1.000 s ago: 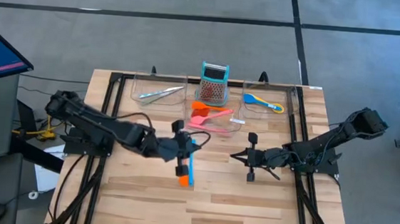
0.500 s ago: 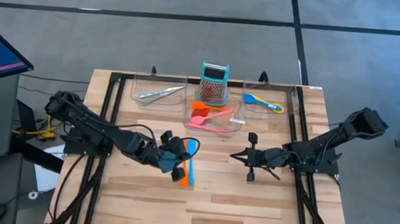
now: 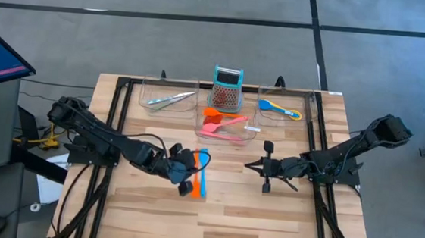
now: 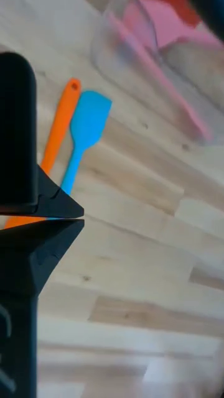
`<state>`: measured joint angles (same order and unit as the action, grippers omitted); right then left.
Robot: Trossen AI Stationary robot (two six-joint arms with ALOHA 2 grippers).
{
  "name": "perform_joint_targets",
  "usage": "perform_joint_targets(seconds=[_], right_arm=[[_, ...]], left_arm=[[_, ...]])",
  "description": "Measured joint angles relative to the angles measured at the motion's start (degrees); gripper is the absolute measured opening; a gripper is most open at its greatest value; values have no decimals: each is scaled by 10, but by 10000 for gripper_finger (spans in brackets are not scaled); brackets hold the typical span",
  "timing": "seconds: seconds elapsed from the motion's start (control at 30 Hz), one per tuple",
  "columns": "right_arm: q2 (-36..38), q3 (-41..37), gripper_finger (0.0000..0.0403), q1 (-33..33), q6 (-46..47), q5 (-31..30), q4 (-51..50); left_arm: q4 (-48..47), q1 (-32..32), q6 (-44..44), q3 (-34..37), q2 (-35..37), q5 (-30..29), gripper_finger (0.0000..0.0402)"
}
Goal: Pick & Place Kitchen Items
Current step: Put the orange spatula into the middle transparent bin
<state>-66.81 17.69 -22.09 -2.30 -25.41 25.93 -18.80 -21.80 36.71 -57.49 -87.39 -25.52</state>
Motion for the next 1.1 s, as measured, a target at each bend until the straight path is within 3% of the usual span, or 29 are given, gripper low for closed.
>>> perform_joint_targets(seconds=[0.17, 0.6, 1.1], right_arm=[[0, 0, 0, 0, 9, 0, -2], [0, 0, 0, 0, 3, 1, -5], [0, 0, 0, 1, 2, 2, -31]], left_arm=[[5, 0, -2, 0, 0, 30, 3], [14, 9, -7, 0, 0, 31, 3], [59, 67, -5, 0, 0, 13, 3]])
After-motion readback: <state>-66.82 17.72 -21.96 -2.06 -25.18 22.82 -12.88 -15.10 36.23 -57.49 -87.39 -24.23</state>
